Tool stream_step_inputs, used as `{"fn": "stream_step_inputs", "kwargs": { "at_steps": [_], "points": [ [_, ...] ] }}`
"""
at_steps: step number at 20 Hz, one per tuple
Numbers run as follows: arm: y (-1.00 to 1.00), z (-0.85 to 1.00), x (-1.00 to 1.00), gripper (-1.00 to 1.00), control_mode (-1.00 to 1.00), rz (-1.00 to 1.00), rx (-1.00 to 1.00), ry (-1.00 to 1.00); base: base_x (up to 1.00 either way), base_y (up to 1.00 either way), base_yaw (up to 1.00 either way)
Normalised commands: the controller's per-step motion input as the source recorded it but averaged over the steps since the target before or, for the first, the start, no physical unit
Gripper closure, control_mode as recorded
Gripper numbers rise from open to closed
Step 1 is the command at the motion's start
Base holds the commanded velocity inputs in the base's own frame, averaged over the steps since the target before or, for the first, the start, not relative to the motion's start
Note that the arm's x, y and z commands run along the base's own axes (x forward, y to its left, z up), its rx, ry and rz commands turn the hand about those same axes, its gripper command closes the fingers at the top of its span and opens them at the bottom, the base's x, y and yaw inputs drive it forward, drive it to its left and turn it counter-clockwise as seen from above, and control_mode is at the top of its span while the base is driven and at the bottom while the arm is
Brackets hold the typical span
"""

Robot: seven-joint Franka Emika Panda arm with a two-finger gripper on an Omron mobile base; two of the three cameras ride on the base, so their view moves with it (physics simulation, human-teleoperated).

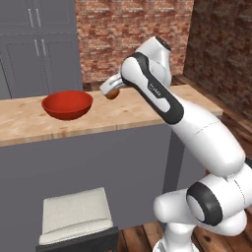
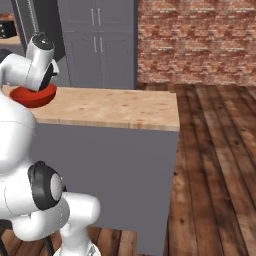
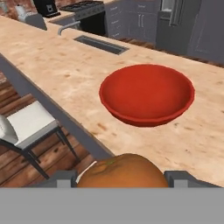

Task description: Retrieve the tangerine and banana from the fridge and place them into the bowl on the dining table.

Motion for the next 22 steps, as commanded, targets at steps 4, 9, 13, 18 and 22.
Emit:
{"fn": "stream_step_inputs", "kwargs": {
  "at_steps": [4, 9, 13, 18, 22],
  "points": [
    [0.33, -0.09, 0.25, 1.00, -1.00, 0.02, -0.02, 0.02, 0.00, 0.00, 0.00],
    [0.38, -0.07, 0.27, 1.00, -1.00, 0.01, -0.03, 0.03, 0.00, 0.00, 0.00],
    [0.40, -0.22, 0.39, 1.00, -1.00, 0.01, -0.06, 0.07, 0.00, 0.00, 0.00],
    [0.40, -0.28, 0.44, 1.00, -1.00, 0.01, -0.07, 0.04, 0.00, 0.00, 0.00],
    [0.36, -0.16, 0.41, 1.00, -1.00, 0.00, -0.05, 0.01, 0.00, 0.00, 0.00]
  ]
}}
